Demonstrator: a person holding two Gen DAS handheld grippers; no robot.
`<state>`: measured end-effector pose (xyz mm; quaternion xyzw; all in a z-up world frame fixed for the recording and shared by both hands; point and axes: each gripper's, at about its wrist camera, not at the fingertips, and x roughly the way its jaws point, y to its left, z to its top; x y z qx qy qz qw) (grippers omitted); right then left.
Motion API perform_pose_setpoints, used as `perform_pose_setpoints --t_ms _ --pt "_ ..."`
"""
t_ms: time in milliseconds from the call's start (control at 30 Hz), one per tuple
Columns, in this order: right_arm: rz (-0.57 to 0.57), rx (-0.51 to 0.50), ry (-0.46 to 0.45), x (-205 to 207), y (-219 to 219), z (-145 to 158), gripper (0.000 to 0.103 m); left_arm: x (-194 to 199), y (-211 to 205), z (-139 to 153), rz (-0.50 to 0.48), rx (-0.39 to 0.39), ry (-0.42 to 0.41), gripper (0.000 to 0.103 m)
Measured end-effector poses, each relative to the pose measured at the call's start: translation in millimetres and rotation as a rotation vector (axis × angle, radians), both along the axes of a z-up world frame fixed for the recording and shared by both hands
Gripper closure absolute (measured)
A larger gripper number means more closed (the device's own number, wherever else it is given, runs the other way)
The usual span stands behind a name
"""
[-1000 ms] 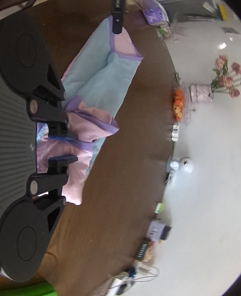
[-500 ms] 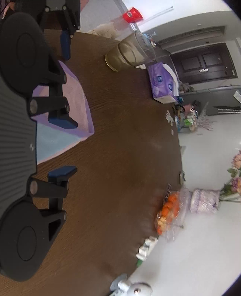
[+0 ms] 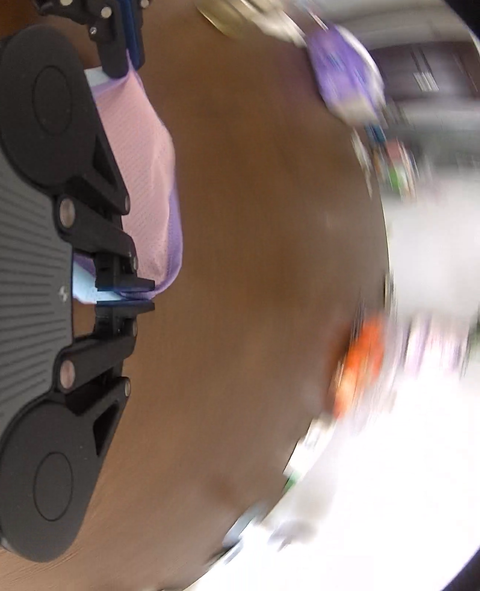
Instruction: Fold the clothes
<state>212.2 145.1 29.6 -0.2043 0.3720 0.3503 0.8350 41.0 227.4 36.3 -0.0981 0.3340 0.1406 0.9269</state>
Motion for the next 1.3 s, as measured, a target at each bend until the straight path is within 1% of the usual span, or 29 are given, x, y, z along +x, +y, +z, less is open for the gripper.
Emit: perform_pose_setpoints --t_ms 100,233,367,467,567,633,733,767,800,833,867,900,933,967,1000,1033,1067,1100,1167,1233,1267,1300 --pt "-0.149 0.034 0.013 35 -38 11 0.1 48 -9 3 -0.048 -0.019 -0.006 0.097" --pt "-0.302 0.064 0.023 69 -102 19 0.1 111 -41 14 -0.148 -0.011 -0.028 0.097" --pt "-0.453 0.079 0.016 90 -167 25 0.1 181 -79 17 -0.255 -0.002 -0.028 0.097" --pt "-0.557 0.094 0.014 104 -211 27 0.1 218 -112 18 -0.33 -0.012 -0.015 0.097" --pt "-0.633 0.096 0.014 112 -245 30 0.1 248 -147 14 -0.398 0.015 0.001 0.097" --pt "-0.668 0.099 0.022 123 -266 27 0.1 263 -164 9 -0.426 0.022 0.011 0.097" --pt "-0.68 0.109 0.042 136 -282 15 0.099 280 -174 0 -0.405 0.031 0.024 0.096" --pt "-0.667 0.124 0.056 139 -285 13 0.098 282 -173 -2 -0.385 0.036 0.021 0.093" --pt "-0.665 0.145 0.066 141 -284 11 0.096 279 -169 0 -0.366 0.042 0.016 0.085" --pt "-0.673 0.164 0.058 137 -286 14 0.091 275 -164 2 -0.35 0.048 0.013 0.081" --pt "-0.666 0.17 0.043 129 -287 20 0.087 267 -157 7 -0.338 0.051 0.01 0.071" --pt "-0.64 0.168 0.024 118 -286 29 0.083 254 -149 15 -0.331 0.044 0.007 0.068" --pt "-0.604 0.169 0.006 104 -285 37 0.073 239 -142 24 -0.333 0.027 0.005 0.067" --pt "-0.566 0.174 -0.004 88 -285 44 0.063 219 -138 32 -0.351 0.001 0.002 0.062" --pt "-0.525 0.18 0.003 68 -285 50 0.061 195 -135 39 -0.387 -0.036 -0.003 0.054" --pt "-0.47 0.193 0.021 45 -287 55 0.061 168 -135 44 -0.439 -0.07 -0.009 0.051" --pt "-0.414 0.216 0.043 21 -291 58 0.061 140 -136 46 -0.491 -0.095 -0.013 0.045" --pt "-0.378 0.248 0.068 -4 -296 58 0.061 112 -137 46 -0.527 -0.113 -0.015 0.044" --pt "-0.309 0.311 0.128 -50 -305 53 0.061 58 -140 43 -0.572 -0.128 -0.024 0.044" --pt "-0.284 0.379 0.192 -88 -310 42 0.061 10 -148 39 -0.606 -0.109 -0.046 0.044" --pt "-0.278 0.397 0.215 -101 -310 36 0.063 -7 -150 36 -0.634 -0.115 -0.057 0.044" --pt "-0.268 0.398 0.219 -110 -308 31 0.063 -19 -151 31 -0.658 -0.144 -0.054 0.044"
